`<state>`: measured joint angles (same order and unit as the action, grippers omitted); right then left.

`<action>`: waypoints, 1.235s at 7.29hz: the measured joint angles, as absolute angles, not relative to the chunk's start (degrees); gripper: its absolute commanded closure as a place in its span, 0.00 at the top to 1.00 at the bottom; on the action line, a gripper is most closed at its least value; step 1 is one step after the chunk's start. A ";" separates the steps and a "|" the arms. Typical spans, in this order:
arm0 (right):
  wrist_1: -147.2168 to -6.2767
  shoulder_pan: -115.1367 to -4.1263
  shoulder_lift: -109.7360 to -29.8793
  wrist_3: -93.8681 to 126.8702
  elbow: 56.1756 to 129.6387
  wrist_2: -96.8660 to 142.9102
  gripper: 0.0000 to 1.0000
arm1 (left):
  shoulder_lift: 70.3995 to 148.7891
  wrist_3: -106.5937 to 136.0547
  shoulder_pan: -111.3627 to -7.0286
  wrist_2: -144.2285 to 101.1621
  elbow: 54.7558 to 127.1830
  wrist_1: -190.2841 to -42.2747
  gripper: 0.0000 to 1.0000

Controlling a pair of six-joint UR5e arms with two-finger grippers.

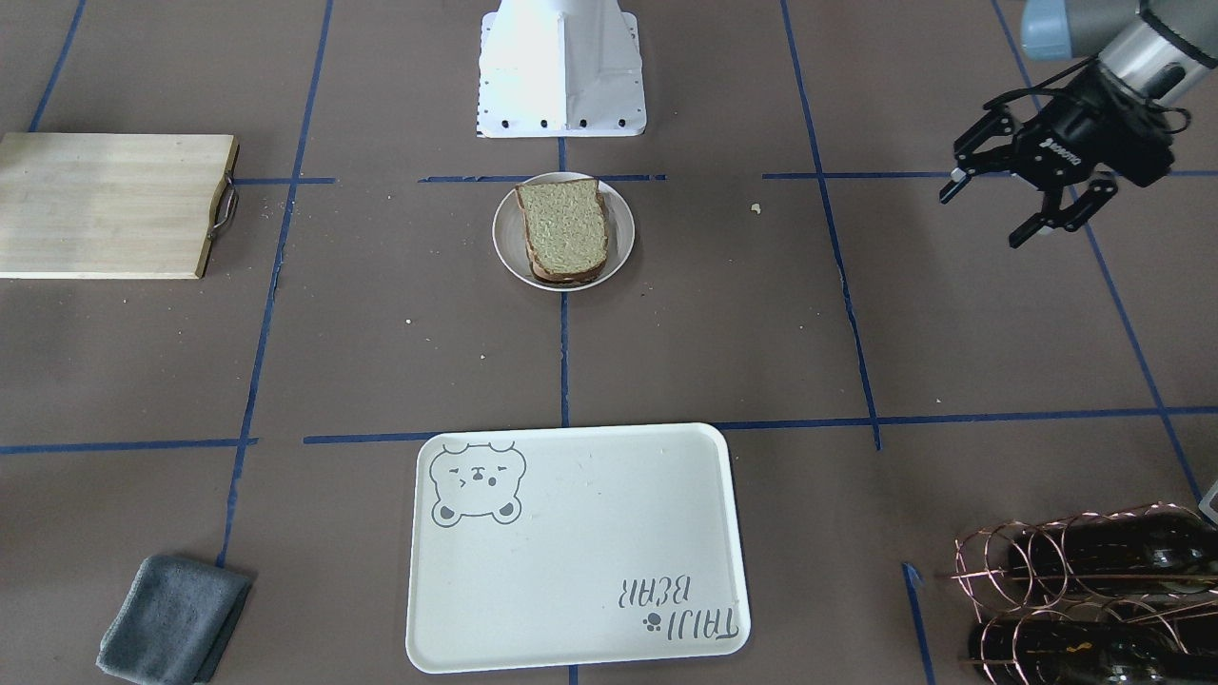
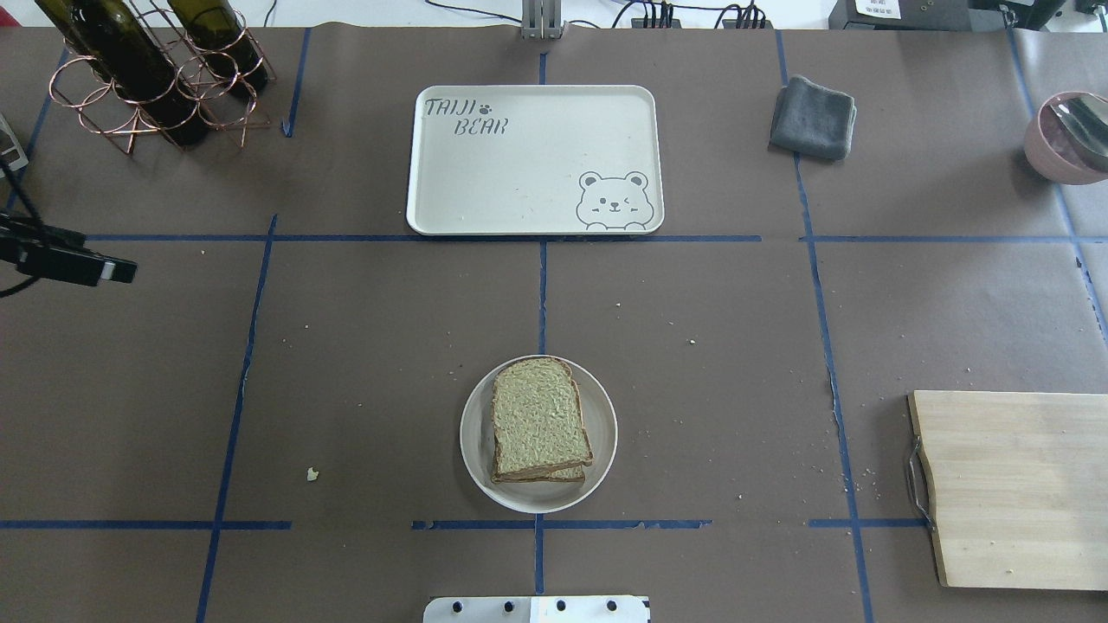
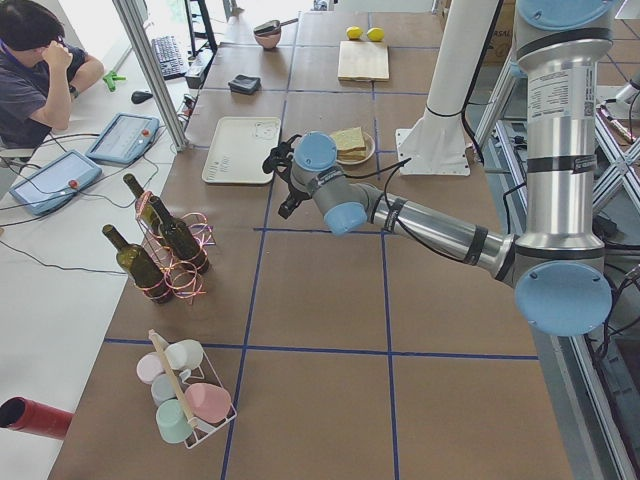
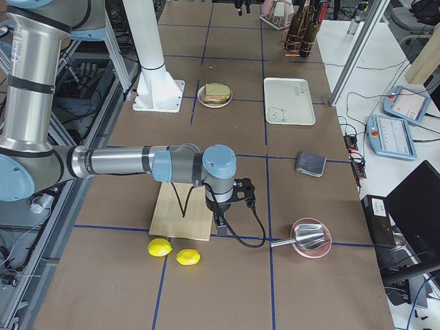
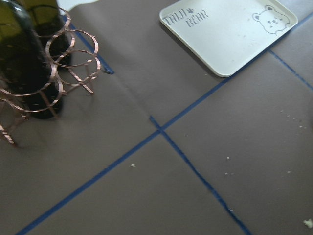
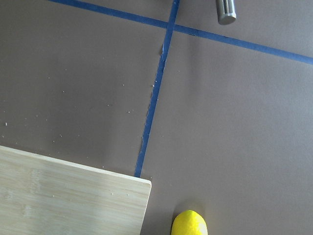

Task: Make sandwich and place on tray
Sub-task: 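Reach the left gripper toward the plate rim nearest it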

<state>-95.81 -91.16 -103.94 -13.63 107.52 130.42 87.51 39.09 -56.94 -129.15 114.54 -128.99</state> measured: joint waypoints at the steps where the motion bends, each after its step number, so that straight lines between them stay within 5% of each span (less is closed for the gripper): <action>1: -95.80 -91.27 -103.96 -13.70 106.92 130.38 1.00 | 89.32 48.01 -50.91 -124.43 114.93 -128.91 0.97; 3: -95.80 -91.31 -103.75 -13.71 106.48 130.35 1.00 | 92.87 64.91 -38.62 -114.79 114.55 -128.80 0.59; 9: -95.71 -91.32 -103.31 -13.71 106.07 130.26 1.00 | 107.70 89.74 -21.63 -99.35 104.77 -128.76 0.51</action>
<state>-95.71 -91.32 -103.31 -13.71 106.07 130.26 107.70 89.74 -21.63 -99.35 104.77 -128.76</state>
